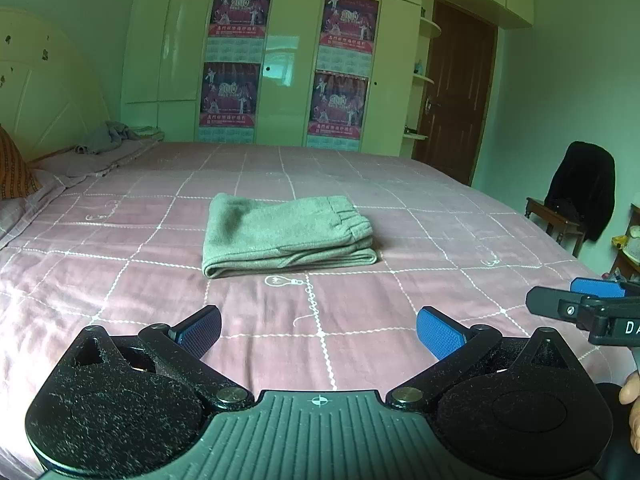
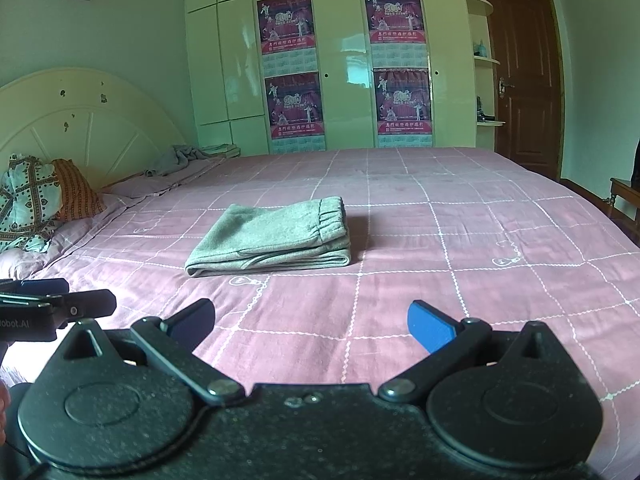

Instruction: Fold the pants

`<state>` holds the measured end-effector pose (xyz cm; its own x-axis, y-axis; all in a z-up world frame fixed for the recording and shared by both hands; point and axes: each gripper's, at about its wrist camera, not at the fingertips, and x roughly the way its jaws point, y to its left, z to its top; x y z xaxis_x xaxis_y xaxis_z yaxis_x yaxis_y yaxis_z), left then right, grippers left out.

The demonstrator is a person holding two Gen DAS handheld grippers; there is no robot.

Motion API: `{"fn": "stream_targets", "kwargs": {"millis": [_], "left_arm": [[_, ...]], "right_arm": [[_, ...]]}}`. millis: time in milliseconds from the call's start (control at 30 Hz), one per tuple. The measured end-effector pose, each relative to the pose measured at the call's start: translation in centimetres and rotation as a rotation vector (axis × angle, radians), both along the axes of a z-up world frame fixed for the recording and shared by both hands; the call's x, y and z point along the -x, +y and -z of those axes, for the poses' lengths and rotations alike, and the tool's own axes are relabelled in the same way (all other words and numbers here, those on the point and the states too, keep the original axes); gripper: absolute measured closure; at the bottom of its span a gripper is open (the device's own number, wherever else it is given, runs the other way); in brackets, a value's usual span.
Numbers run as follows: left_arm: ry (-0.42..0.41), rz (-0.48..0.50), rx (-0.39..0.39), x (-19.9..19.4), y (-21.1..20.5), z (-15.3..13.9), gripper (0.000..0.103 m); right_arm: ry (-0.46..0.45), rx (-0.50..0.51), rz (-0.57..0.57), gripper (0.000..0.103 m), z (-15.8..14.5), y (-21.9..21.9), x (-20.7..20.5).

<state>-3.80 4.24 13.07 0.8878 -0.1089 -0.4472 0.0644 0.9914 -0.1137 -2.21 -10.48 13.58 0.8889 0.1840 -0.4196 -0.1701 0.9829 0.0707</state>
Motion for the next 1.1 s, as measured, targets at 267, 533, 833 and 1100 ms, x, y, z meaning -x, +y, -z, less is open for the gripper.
{"fn": "stream_targets", "kwargs": {"millis": [267, 533, 833, 1100], "left_arm": [[-0.007, -0.003, -0.007, 0.1, -0.1, 0.0, 0.0], [-0.018, -0.003, -0.014, 0.2, -0.4, 0.0, 0.0], [-0.082, 0.011, -0.037, 1.0, -1.3, -0.5, 0.001], [-0.09, 0.01, -0.036, 1.3, -1.6, -0.9, 0.001]], "right_arm": [[-0.004, 0.001, 0.0, 0.0, -0.2, -0.1, 0.1], [-0.002, 0.003, -0.002, 0.0, -0.2, -0.2, 0.0], [0.002, 0.007, -0.002, 0.0, -0.2, -0.3, 0.0], [0.0, 0.011, -0.003, 0.0, -0.2, -0.4, -0.1]]}}
